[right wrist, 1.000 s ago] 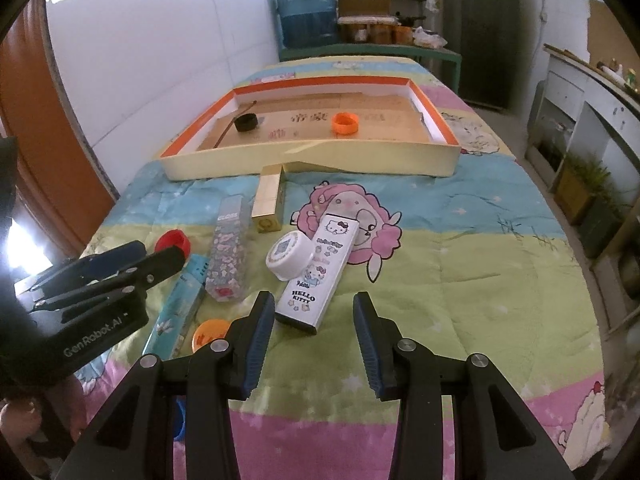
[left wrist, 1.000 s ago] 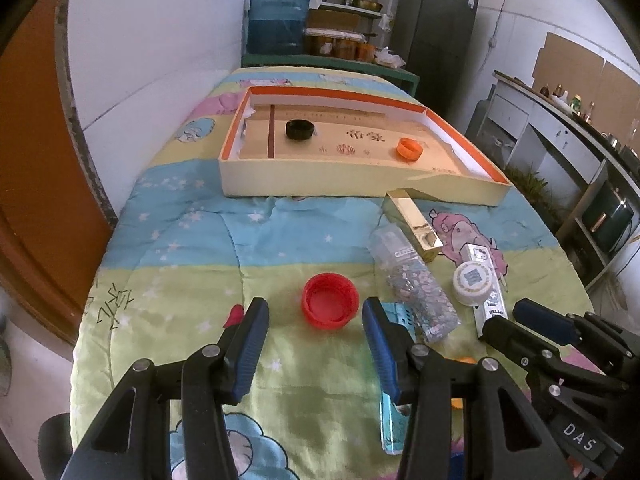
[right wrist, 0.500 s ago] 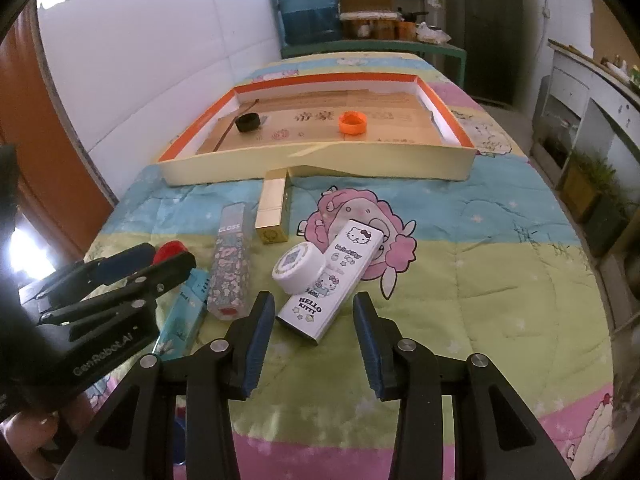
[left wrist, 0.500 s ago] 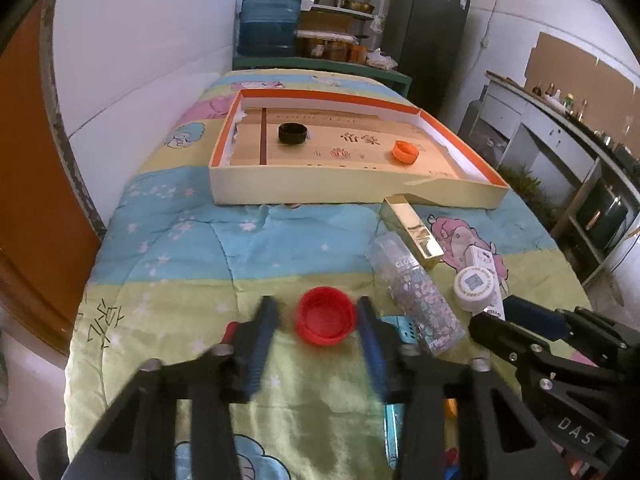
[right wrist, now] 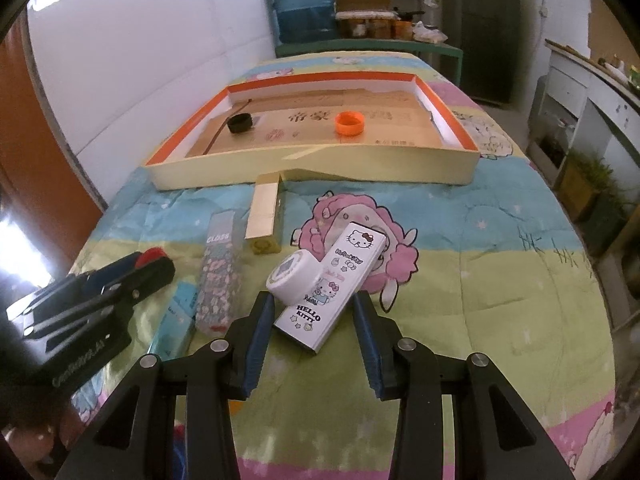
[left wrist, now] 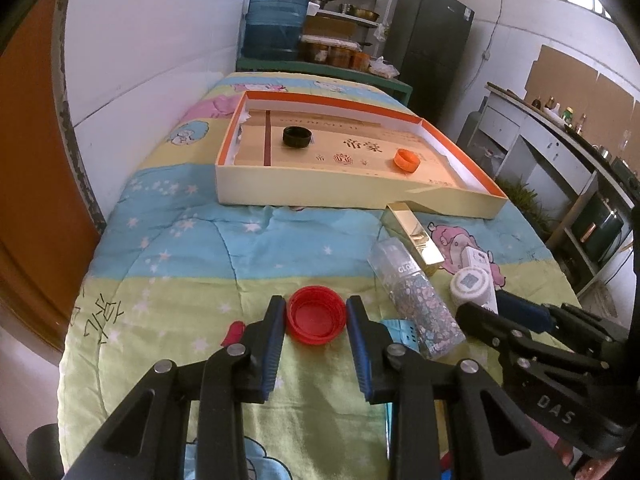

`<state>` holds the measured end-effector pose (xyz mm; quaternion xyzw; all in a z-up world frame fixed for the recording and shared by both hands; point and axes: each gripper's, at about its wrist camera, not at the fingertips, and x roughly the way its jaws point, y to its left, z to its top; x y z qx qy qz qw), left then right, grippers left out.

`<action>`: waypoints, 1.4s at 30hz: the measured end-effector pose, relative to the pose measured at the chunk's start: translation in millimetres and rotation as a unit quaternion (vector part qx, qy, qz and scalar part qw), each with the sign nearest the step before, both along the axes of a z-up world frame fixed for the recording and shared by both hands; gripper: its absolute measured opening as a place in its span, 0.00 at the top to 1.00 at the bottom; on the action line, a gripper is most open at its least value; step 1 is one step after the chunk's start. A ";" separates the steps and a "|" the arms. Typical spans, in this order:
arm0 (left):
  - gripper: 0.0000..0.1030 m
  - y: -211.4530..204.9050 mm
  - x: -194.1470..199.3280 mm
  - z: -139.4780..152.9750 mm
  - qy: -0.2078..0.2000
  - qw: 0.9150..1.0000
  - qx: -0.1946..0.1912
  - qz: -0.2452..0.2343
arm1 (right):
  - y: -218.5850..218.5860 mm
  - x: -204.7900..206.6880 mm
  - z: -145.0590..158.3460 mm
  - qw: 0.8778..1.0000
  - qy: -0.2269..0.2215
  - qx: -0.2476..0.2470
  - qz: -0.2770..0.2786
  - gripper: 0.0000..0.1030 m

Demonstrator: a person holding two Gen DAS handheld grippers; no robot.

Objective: Organize rigid objects
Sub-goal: 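Grasp the red cap with the left gripper while the right gripper grasps the Hello Kitty box, then carry the red cap and Hello Kitty box over the cardboard tray with both grippers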

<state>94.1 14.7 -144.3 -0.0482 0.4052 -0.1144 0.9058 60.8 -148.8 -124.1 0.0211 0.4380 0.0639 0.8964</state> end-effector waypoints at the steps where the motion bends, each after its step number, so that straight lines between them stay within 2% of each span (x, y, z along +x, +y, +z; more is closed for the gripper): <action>1: 0.70 -0.2 -0.1 0.1 0.000 1.000 -0.002 0.000 | 1.3 0.7 -0.1 1.000 -0.001 -0.006 0.002 0.59; 4: 0.70 2.3 0.3 -0.4 0.001 1.000 -0.012 0.000 | 5.3 -2.0 0.1 0.999 -0.004 -0.033 0.013 0.66; 8: 0.70 3.2 0.8 -0.3 0.002 1.000 -0.016 0.000 | -2.5 -8.7 1.2 1.000 0.000 -0.029 0.011 0.72; 21: 0.70 5.2 -6.6 5.6 -0.010 1.000 -0.017 0.000 | -21.4 -41.4 9.1 1.000 -0.003 -0.003 0.010 0.73; 28: 0.70 8.4 -7.7 7.0 0.002 1.000 -0.024 -0.002 | -22.9 -49.8 13.0 1.000 -0.003 -0.004 0.011 0.73; 34: 0.70 4.8 -5.7 1.4 0.010 1.000 -0.010 -0.004 | -18.0 -46.5 1.8 0.999 0.007 -0.035 0.018 0.69; 42: 0.70 5.5 -5.7 0.2 0.008 1.000 -0.013 -0.004 | -16.6 -27.6 -1.2 0.999 0.003 -0.029 0.017 0.69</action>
